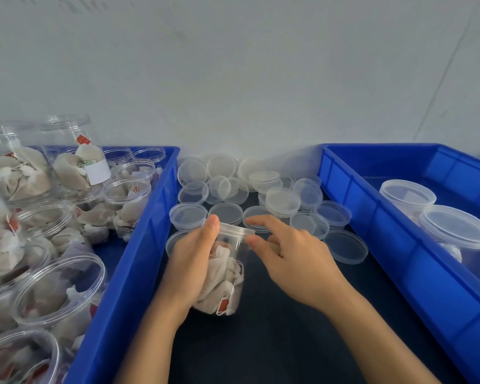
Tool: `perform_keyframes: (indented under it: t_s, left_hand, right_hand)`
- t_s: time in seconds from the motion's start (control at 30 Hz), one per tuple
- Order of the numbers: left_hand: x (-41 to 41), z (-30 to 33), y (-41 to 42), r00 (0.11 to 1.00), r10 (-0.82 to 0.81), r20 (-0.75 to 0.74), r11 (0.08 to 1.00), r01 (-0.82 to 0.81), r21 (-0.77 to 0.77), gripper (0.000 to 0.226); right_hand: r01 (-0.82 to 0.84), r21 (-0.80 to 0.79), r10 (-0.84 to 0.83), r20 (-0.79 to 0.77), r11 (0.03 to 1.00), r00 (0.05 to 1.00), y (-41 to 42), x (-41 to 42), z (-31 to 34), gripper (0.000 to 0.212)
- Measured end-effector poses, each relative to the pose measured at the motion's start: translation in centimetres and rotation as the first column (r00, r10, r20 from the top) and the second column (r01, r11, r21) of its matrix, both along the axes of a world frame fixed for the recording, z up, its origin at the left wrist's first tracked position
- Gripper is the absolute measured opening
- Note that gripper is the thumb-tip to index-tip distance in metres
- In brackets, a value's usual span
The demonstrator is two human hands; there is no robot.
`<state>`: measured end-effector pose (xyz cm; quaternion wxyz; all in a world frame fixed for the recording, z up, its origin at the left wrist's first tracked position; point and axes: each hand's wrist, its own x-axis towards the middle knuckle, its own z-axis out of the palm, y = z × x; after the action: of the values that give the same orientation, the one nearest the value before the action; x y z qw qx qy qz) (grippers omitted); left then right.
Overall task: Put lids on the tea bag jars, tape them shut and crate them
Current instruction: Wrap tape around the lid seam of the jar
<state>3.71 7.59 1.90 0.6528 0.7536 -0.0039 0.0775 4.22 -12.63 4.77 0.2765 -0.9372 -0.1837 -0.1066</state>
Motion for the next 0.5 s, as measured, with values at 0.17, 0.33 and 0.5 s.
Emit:
perform_keyframes:
  t_s: [0.17,0.33,0.5]
  left_hand:
    - [-0.5,-0.2,-0.6,0.997,0.077,0.021,0.996,-0.078,0.052,0.071]
    - [-1.3,0.8,-1.1,0.922,0.308,0.235,0.86,-0.376,0.345,0.057]
    - [-1.6,0.8,-3.1,0.941,0.226,0.254,0.806,-0.327,0.494,0.063]
  right_hand:
    - [0.01,-0.015,-0.01,-0.006,1.0,1.0,0.1,-0.6,0.5,0.039]
    - [0.086,-0.067,-0.079,0.103,0.994,0.992,0.9,-1.3,1.2,0.045]
    - [0.152,-0.21,-0.109,0.202,0.966,0.973,1.6,-1.6,1.1,0.042]
